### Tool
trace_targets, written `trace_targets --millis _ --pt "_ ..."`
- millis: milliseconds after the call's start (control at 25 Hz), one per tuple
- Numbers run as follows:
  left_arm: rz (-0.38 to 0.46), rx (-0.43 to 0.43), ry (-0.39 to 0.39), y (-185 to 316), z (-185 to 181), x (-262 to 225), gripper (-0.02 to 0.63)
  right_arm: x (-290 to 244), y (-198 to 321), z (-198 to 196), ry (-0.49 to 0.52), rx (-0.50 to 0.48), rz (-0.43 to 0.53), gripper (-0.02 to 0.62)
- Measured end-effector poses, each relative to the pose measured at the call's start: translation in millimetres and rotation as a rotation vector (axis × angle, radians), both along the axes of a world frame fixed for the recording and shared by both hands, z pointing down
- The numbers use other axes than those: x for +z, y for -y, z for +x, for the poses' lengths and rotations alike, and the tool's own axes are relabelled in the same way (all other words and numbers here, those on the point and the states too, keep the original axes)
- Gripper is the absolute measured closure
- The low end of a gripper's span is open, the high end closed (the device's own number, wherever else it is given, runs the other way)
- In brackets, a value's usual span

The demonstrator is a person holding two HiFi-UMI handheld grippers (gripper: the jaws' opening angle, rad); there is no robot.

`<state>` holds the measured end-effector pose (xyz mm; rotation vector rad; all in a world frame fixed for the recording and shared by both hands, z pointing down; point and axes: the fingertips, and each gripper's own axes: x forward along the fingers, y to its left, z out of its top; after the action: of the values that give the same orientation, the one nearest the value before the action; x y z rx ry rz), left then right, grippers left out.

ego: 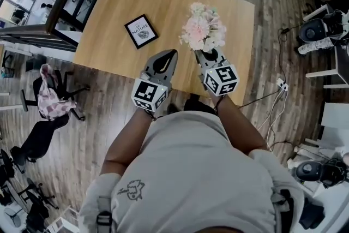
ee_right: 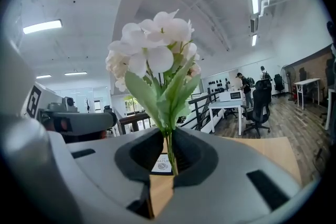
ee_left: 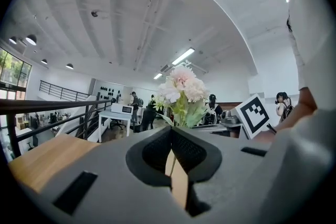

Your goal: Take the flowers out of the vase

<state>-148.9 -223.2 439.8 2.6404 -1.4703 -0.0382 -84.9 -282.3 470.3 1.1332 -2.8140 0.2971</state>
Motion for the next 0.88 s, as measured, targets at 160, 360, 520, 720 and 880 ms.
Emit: trace_targets --millis 160,360,520,720,880 --pt "0.009 0.022 0.004 -14.7 13.8 -3.5 0.603 -6.2 -24.7 18.3 -0.005 -0.002 0.014 0.543" --pt "0.02 0.03 0.007 -20.7 39.5 -7.4 0.601 -14.6 -39.0 46.3 -0.003 -0.015 0.032 0.543" --pt "0.017 0.006 0.002 -20.4 61.7 -9.4 0.603 -19.1 -44.9 69.5 -0.01 -0.049 0.039 0.543" --pt "0.018 -0.043 -0.004 -26.2 98.5 -14.1 0.603 -27.1 -55.4 108.4 -0.023 -0.111 0.061 0.543" --pt "0.025 -0.09 -0.004 -35.5 126.7 -17.7 0.601 -29.5 -62.2 141.1 -0.023 -0.152 0.074 0.543"
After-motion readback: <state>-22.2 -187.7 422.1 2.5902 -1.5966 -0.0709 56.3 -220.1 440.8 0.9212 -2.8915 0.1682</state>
